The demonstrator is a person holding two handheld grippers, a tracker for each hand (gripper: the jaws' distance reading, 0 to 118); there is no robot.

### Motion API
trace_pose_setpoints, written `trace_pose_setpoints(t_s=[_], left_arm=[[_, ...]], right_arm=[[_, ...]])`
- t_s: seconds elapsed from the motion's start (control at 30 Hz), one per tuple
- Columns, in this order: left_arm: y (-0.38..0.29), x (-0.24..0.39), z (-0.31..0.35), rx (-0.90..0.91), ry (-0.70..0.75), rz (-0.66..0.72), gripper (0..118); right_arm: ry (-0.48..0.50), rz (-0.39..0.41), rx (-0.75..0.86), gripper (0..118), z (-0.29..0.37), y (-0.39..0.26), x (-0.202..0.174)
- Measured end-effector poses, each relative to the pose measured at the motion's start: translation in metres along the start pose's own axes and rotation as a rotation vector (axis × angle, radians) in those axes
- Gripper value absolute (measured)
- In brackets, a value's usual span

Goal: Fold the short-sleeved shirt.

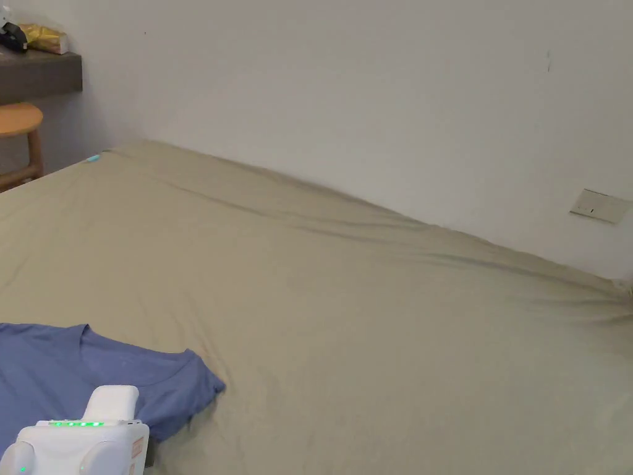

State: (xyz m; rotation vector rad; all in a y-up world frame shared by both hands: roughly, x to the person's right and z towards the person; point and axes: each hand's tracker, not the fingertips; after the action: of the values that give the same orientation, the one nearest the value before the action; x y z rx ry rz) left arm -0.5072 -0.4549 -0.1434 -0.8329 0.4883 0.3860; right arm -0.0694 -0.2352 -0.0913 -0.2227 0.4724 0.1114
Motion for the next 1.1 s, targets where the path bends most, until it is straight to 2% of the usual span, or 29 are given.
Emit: trace_pose_setpoints(t_s=[0.17,0.27,0.43,0.63,0.8,0.97,1.1], left_arm=[[0.04,0.039,0.03,0.094,-0.037,-0.025,9],[0.056,0.078,0.049,0.131,-0.123,-0.038,9],[0.05,0.197,0.071,0.145,-0.275,-0.213,9],[0.004,0.343,0.109,0.108,-0.53,-0.341,9],[-0.063,0.441,0.153,0.055,-0.714,-0.488,9],[-0.122,0.494,0.19,-0.024,-0.874,-0.56,9],[-0.163,0.513,0.189,-0.081,-0.877,-0.605,9]], right_arm=[[-0.07,-0.037,-0.023,5,0.02,-0.007,0.042],[-0.126,-0.044,-0.016,5,0.038,-0.01,0.07],[-0.217,-0.084,0.012,5,0.073,-0.008,0.117],[-0.339,-0.102,0.056,5,0.117,-0.004,0.158],[-0.413,-0.132,0.082,5,0.149,-0.008,0.183],[-0.455,-0.149,0.077,5,0.164,-0.017,0.199],[-0.469,-0.165,0.058,5,0.168,-0.025,0.207]])
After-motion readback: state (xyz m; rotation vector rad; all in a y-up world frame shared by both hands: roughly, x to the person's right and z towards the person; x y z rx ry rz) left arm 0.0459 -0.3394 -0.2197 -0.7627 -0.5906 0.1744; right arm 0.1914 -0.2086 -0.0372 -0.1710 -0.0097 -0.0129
